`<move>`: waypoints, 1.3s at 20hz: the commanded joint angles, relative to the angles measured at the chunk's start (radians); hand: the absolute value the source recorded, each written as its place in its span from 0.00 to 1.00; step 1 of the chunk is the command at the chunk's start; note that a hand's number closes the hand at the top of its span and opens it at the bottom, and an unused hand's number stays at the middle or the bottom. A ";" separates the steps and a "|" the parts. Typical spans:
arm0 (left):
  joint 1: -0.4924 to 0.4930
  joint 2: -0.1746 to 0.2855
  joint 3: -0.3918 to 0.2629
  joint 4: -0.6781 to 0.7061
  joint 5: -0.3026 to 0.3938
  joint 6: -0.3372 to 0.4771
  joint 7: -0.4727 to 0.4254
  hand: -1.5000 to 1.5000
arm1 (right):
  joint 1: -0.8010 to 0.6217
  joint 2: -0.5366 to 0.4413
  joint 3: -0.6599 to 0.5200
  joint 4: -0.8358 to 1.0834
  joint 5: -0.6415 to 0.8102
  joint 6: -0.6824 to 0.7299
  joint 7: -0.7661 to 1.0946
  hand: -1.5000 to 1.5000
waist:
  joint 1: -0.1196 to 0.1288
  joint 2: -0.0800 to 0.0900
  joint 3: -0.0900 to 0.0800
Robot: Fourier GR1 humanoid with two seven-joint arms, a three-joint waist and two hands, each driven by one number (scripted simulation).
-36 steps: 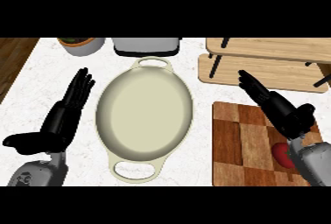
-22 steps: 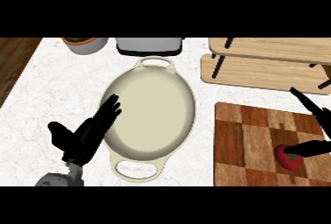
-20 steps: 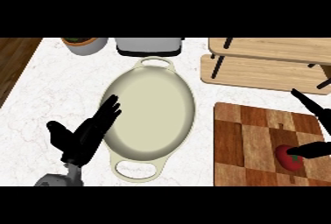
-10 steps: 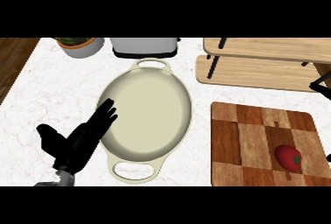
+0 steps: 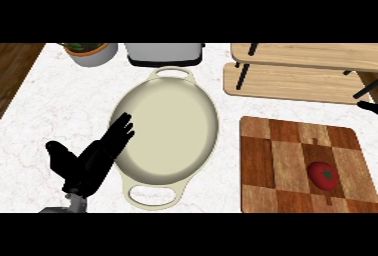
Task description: Pick the tomato from the cutting board and place it in the pot
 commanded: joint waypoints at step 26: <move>0.006 -0.081 0.042 0.057 -0.083 -0.069 -0.052 0.50 | 0.142 0.387 -0.015 -0.001 0.559 0.037 0.006 0.00 | 0.012 0.004 0.002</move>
